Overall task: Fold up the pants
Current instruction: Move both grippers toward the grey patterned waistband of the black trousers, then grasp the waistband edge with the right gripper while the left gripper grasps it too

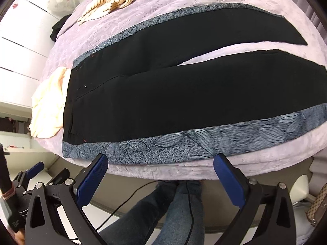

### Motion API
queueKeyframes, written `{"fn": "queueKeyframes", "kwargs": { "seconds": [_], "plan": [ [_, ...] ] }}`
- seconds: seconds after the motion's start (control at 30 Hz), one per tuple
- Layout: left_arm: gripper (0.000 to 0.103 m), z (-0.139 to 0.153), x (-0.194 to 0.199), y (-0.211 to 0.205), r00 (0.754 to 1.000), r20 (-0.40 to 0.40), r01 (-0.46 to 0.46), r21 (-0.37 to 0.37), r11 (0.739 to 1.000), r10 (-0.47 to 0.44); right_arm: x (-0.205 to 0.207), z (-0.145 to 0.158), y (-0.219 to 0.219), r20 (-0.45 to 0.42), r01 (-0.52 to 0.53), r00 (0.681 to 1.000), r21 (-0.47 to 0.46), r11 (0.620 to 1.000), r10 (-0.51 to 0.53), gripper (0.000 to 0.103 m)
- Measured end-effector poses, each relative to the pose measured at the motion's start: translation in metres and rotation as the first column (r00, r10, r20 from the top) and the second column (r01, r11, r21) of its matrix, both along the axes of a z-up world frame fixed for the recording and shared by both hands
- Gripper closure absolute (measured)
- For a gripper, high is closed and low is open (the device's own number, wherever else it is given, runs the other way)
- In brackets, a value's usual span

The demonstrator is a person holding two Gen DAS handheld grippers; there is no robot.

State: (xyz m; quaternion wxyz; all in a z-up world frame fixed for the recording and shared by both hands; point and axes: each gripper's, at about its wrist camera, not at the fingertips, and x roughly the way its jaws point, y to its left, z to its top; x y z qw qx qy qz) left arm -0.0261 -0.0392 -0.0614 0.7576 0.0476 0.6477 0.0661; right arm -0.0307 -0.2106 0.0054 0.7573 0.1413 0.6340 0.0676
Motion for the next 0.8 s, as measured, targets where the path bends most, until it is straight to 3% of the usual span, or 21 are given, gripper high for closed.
{"fn": "queueKeyframes", "kwargs": {
  "seconds": [0.1, 0.2, 0.23, 0.27, 0.3, 0.37, 0.63, 0.8],
  "plan": [
    [0.0, -0.012, 0.001, 0.011, 1.0, -0.009, -0.006, -0.034, 0.999, 0.006, -0.001, -0.023, 0.009, -0.06, 0.033, 0.998, 0.08, 0.996, -0.028, 0.0],
    [0.0, -0.024, 0.001, 0.03, 0.999, 0.02, -0.024, -0.199, 0.98, 0.028, -0.006, -0.039, 0.014, -0.052, 0.065, 0.997, 0.214, 0.975, -0.055, 0.004],
    [0.0, -0.028, 0.001, 0.037, 0.999, 0.029, -0.025, -0.276, 0.961, 0.034, -0.008, -0.045, 0.015, -0.058, 0.073, 0.996, 0.264, 0.962, -0.06, 0.015],
    [0.0, -0.031, 0.001, 0.042, 0.999, 0.033, -0.021, -0.335, 0.942, 0.034, -0.01, -0.054, 0.016, -0.076, 0.083, 0.995, 0.318, 0.944, -0.061, 0.034],
    [0.0, -0.035, 0.001, 0.048, 0.999, 0.034, -0.017, -0.385, 0.923, 0.033, -0.012, -0.067, 0.016, -0.111, 0.103, 0.992, 0.38, 0.919, -0.066, 0.044],
    [0.0, -0.043, 0.002, 0.057, 0.999, 0.031, -0.014, -0.445, 0.895, 0.031, -0.018, -0.089, 0.013, -0.16, 0.158, 0.983, 0.456, 0.876, -0.094, 0.048],
    [0.0, -0.064, -0.001, 0.084, 0.998, -0.007, -0.063, -0.514, 0.856, 0.069, -0.038, -0.114, -0.012, -0.212, 0.297, 0.952, 0.484, 0.823, -0.219, 0.048],
    [0.0, -0.07, 0.003, 0.088, 0.995, -0.013, -0.09, -0.524, 0.847, 0.097, -0.038, -0.11, -0.034, -0.166, 0.33, 0.944, 0.45, 0.83, -0.285, 0.048]
  ]
}}
